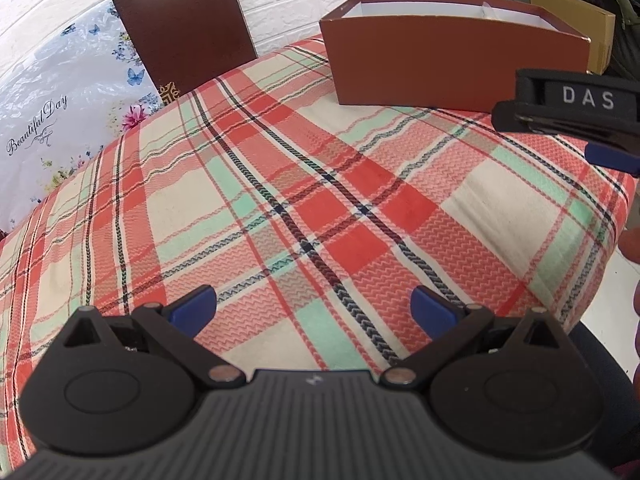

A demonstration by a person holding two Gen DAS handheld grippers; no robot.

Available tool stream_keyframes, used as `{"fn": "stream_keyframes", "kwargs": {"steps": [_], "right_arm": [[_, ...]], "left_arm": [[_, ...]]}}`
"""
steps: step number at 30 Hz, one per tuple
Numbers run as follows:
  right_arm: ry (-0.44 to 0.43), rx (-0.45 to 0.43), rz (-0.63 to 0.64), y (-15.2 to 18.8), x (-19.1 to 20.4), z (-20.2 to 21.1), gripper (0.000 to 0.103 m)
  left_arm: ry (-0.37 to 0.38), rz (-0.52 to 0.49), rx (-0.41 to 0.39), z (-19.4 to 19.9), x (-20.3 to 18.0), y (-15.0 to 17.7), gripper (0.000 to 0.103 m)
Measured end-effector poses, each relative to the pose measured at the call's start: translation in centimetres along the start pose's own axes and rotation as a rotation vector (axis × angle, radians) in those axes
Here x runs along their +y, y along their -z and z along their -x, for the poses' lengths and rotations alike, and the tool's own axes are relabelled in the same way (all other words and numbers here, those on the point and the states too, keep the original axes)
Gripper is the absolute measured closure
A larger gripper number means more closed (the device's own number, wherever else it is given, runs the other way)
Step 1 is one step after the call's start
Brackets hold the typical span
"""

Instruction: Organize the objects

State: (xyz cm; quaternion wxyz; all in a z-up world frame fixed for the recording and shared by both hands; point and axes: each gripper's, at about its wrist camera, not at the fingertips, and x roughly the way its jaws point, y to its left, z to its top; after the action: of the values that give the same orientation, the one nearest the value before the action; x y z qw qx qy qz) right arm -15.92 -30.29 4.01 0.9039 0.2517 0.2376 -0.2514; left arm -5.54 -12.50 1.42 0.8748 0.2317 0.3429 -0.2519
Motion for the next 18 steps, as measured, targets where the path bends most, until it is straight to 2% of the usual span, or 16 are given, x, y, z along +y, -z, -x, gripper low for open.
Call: {"fn": "stream_keyframes", "kwargs": {"steps": [18], "right_arm": [[0.004,0.035,-0.03,0.16,-0.92,-1.01,0.0]], "left_arm": [[0.034,0.001,0.029,-0.54,-0.37,0.13,0.0]]}}
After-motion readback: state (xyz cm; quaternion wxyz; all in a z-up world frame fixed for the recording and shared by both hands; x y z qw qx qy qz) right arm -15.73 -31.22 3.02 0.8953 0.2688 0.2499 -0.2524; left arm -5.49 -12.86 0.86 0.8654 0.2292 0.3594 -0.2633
